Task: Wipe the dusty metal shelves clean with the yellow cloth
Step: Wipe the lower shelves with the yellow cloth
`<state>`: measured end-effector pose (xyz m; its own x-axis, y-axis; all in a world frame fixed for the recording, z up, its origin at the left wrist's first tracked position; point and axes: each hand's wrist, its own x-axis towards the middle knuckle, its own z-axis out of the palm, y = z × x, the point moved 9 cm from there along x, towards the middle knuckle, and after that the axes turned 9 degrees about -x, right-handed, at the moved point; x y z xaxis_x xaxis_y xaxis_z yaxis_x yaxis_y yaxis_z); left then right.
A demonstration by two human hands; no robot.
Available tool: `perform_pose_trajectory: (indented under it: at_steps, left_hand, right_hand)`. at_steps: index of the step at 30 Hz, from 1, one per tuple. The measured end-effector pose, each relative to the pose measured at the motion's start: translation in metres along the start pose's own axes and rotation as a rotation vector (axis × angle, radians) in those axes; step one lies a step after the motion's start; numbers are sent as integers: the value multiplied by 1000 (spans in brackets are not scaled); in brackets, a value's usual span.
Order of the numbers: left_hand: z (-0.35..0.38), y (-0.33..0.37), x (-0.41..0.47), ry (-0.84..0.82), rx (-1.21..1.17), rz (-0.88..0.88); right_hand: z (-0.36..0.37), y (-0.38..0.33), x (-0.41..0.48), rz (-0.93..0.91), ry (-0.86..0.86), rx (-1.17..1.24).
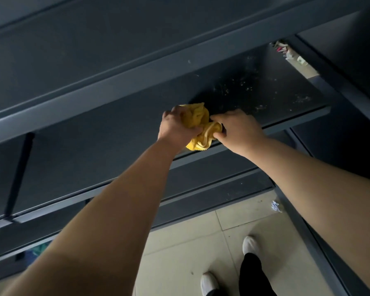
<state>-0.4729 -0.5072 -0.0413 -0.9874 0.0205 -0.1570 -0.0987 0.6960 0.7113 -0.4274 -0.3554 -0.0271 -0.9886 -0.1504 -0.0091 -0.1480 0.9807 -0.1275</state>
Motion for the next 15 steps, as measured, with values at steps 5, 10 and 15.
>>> perform_pose_trajectory:
  at_steps: [5, 10, 15]
  left_hand:
    - [-31, -18, -10, 110, -81, -93]
    - [-77, -38, -18, 360, -46, -185]
    - [-87, -47, -7, 349, -303, -281]
  right_hand:
    - [2, -28, -3, -31, -6, -156]
    - [-12, -45, -6, -84, 80, -155]
    - [-32, -51, -5, -119, 172, -195]
